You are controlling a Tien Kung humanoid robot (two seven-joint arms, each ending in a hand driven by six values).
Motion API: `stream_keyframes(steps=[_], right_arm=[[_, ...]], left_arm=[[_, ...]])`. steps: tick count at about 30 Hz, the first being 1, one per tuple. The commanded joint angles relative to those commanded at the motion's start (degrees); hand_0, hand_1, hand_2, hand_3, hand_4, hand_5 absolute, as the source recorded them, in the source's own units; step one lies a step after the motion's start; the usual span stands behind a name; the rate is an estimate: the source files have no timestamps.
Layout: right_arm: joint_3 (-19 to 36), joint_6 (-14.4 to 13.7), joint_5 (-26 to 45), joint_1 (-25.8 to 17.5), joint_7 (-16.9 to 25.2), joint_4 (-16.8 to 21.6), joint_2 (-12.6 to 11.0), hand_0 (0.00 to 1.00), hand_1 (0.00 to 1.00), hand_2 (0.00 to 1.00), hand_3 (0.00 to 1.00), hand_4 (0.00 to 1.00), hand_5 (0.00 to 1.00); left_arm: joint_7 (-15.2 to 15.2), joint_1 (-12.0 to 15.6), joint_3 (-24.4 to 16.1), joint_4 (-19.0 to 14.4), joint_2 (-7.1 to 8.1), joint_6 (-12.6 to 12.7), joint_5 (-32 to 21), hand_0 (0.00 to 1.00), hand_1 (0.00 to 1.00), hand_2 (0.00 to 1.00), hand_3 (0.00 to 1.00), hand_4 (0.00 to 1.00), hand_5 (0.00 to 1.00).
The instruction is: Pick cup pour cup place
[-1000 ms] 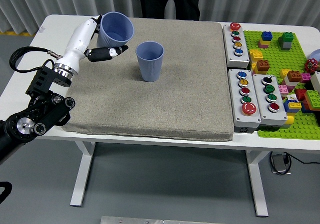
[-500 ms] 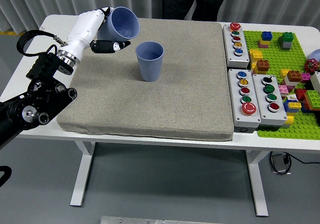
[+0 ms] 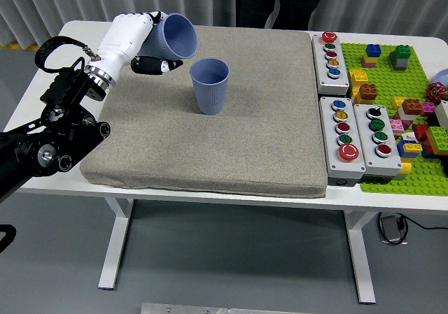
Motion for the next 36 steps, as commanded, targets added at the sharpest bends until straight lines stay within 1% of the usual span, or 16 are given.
stream_keyframes(steps=[4, 10, 15, 30, 36], right_arm=[[-0.01, -0.02, -0.03, 0.08, 0.01, 0.0, -0.06, 0.692, 0.658, 0.609, 0.632, 0.002, 0.306], [-0.06, 0.0, 0.01, 0.09, 0.08, -0.01, -0.11, 0.693, 0.658, 0.609, 0.633, 0.002, 0.306], [-0.18, -0.04, 0.22, 0.3, 0.11, -0.03, -0.16, 0.693, 0.658, 0.609, 0.632, 0.002, 0.306], [0.04, 0.14, -0.49, 0.1, 0.0, 0.01, -0.18, 0.693, 0.659, 0.61, 0.632, 0.002, 0.307], [0.18, 0.21, -0.86, -0.03, -0.06, 0.03, -0.17, 0.693, 0.659, 0.61, 0.632, 0.002, 0.306]], left_arm=[[0.55, -0.84, 0.84, 0.23, -0.24, 1.13, 2.05, 0.419, 0.45, 0.488, 0.539, 0.717, 0.085], [1.08, -1.59, 1.26, 0.49, -0.48, 1.53, 3.12, 0.419, 0.449, 0.488, 0.538, 0.714, 0.083], [1.86, -1.95, 2.27, 1.0, -0.75, 2.18, 5.87, 0.42, 0.448, 0.487, 0.537, 0.705, 0.085], [2.83, -2.64, 4.32, 2.14, -1.03, 2.83, 10.37, 0.413, 0.448, 0.484, 0.533, 0.706, 0.095], [3.03, -2.93, 4.8, 2.49, -1.14, 2.8, 10.71, 0.413, 0.449, 0.484, 0.533, 0.706, 0.095]])
